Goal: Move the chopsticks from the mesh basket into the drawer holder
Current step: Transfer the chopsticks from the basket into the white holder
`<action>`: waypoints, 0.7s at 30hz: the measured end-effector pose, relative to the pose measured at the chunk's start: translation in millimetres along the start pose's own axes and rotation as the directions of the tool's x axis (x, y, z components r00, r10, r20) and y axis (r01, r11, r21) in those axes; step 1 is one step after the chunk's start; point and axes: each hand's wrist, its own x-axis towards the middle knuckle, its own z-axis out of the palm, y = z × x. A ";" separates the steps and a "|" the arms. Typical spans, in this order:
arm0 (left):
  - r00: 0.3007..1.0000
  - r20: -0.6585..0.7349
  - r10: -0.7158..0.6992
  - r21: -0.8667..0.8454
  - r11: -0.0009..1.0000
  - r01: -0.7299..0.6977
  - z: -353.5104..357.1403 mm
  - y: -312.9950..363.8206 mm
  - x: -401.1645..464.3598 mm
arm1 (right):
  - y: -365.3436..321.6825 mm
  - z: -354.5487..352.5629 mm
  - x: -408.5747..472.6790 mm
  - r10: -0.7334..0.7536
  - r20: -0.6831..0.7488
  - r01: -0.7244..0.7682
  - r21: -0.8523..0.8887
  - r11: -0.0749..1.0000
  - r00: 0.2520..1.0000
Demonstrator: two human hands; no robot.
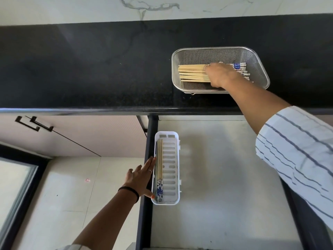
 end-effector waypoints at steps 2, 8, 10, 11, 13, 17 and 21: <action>1.000 -0.001 0.001 0.009 1.000 -0.001 -0.1 0.0 -0.7 | 0.0 -3.9 -2.3 -0.034 0.053 0.035 -0.008 0.999 0.998; 1.000 -0.011 0.002 0.020 1.000 -0.002 1.1 0.2 -0.6 | 2.7 1.8 -8.3 -0.039 0.099 0.030 0.085 0.996 0.994; 1.000 -0.018 0.005 0.023 1.000 -0.004 1.6 0.2 -0.8 | 4.9 2.5 -11.6 -0.041 0.036 0.037 0.095 0.995 0.999; 1.000 -0.022 0.007 0.022 1.000 -0.006 1.7 0.3 -0.6 | 6.5 1.5 -12.9 -0.043 0.010 0.042 0.099 0.994 0.999; 1.000 -0.027 0.007 0.019 1.000 -0.007 2.0 0.3 -0.5 | 10.0 -2.9 -14.6 -0.038 -0.042 0.043 0.124 0.991 0.998; 1.000 -0.029 0.002 0.008 1.000 -0.002 2.0 0.7 -2.2 | 15.8 -25.9 -16.9 -0.020 -0.183 0.055 0.189 0.981 0.983; 1.000 -0.023 -0.003 0.002 1.000 0.003 2.1 1.5 -3.9 | 11.2 -60.5 -26.7 0.012 -0.360 0.097 0.284 0.954 0.933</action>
